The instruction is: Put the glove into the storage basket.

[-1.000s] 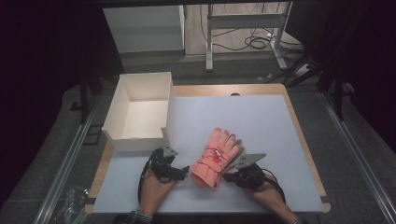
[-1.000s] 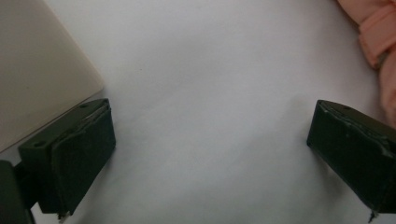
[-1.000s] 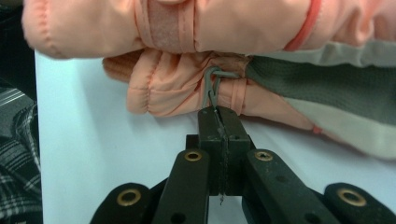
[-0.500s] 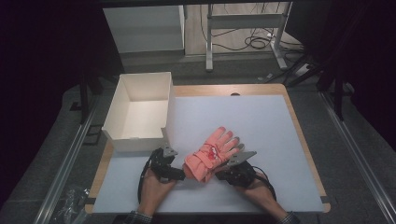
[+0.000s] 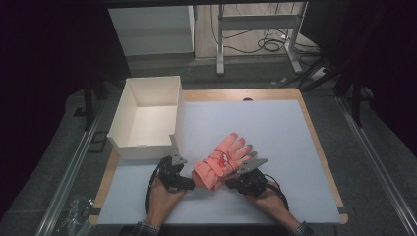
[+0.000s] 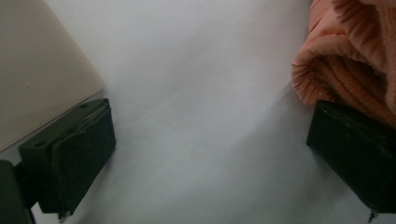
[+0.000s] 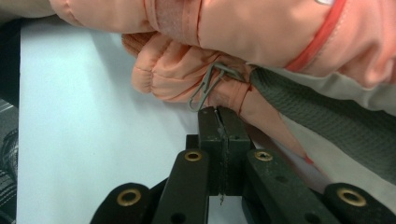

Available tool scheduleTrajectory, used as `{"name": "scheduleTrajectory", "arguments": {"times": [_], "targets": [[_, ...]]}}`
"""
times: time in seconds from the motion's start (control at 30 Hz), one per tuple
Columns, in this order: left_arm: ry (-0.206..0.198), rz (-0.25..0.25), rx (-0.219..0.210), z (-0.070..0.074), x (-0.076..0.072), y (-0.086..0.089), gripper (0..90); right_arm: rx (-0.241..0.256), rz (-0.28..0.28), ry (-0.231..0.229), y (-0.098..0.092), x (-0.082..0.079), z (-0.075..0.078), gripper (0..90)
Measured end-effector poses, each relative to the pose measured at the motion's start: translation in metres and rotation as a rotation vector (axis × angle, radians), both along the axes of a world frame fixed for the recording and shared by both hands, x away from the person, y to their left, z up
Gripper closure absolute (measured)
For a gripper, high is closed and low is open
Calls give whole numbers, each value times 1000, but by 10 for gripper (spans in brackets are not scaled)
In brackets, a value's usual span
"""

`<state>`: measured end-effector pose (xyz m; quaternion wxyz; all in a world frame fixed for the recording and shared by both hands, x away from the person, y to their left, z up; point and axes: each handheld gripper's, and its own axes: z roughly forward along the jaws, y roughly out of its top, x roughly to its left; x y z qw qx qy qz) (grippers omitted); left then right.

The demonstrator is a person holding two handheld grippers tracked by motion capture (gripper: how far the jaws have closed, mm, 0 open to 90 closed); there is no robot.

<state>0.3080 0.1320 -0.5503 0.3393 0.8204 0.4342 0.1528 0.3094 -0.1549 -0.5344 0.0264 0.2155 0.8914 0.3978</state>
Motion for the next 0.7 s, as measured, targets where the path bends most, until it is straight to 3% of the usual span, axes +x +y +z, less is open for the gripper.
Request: {"name": "scheduleTrajectory", "arguments": {"times": [0.13, 0.27, 0.5, 0.7], "targets": [[9, -16, -35, 1, -1, 5, 28, -10, -6, -14, -4, -1, 1, 867], [10, -41, -4, 2, -6, 15, 46, -10, -29, -20, -14, -1, 4, 848], [10, -57, -48, 10, -18, 29, 26, -13, -89, -42, -33, 0, 8, 773], [26, -101, -44, 8, -28, 29, 7, -14, -161, -62, -54, 3, 8, 703]]}}
